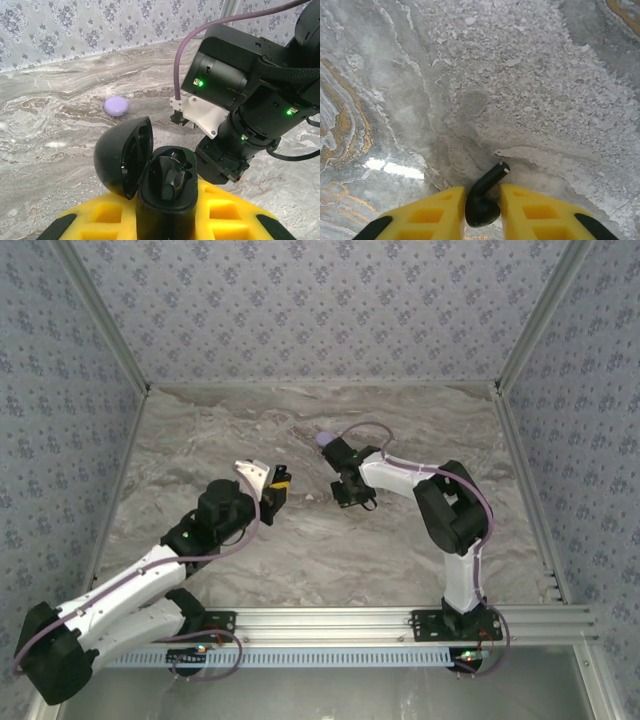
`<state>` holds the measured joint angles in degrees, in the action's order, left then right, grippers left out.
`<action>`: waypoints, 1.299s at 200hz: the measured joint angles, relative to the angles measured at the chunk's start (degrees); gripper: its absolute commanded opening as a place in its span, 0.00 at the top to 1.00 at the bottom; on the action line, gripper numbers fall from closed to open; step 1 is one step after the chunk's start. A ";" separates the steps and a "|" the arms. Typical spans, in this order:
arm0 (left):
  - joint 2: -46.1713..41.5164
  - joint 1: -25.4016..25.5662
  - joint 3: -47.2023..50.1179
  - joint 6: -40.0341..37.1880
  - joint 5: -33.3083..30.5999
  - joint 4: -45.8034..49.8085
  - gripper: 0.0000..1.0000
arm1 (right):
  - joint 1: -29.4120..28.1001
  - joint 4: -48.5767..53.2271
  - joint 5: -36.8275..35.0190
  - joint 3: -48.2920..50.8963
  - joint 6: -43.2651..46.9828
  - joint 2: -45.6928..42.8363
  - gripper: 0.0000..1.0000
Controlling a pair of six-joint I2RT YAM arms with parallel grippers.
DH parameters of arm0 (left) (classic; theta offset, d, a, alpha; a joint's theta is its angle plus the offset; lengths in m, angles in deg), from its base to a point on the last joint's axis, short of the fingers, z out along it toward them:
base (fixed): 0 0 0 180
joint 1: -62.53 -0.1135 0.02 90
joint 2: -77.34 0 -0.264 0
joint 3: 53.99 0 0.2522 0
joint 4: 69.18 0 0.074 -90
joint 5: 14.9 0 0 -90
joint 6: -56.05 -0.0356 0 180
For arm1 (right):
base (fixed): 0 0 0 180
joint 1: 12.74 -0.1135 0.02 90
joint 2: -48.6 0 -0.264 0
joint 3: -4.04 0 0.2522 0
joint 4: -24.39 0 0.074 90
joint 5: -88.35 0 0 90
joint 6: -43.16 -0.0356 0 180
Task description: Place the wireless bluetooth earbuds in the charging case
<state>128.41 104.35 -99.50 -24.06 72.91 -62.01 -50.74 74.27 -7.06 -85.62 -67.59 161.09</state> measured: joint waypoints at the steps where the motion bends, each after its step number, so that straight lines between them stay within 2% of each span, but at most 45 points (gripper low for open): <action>1: 0.00 0.00 0.00 0.00 0.00 -0.02 0.79 | 0.00 -0.04 0.07 0.00 0.04 -0.02 0.67; 29: 0.76 0.00 -0.02 0.00 0.42 -0.17 0.79 | -0.07 -0.11 0.50 0.02 0.00 -0.72 0.61; 63: 0.92 0.00 -0.02 0.00 0.85 -0.63 0.79 | -0.04 -0.31 1.95 0.00 1.01 -4.31 0.61; 117: 0.92 0.00 -0.02 0.02 0.92 -0.92 0.79 | 2.47 -0.31 6.51 -2.95 4.68 -6.29 0.82; 138: 0.92 0.00 -0.02 0.07 1.16 -0.92 0.78 | 4.24 -0.31 8.41 -5.25 6.08 -4.55 0.87; 181: 1.51 0.00 -0.02 0.20 1.31 -1.09 0.79 | 5.68 0.15 11.19 -8.17 8.11 0.50 0.91; 260: 1.60 0.00 -0.02 0.20 1.31 -1.11 0.79 | 6.05 2.10 12.11 -8.90 8.74 4.52 0.91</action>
<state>130.00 104.35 -99.52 -23.86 74.22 -63.13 -44.68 76.37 5.05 -94.51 -58.85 165.61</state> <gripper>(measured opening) 0.215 0.088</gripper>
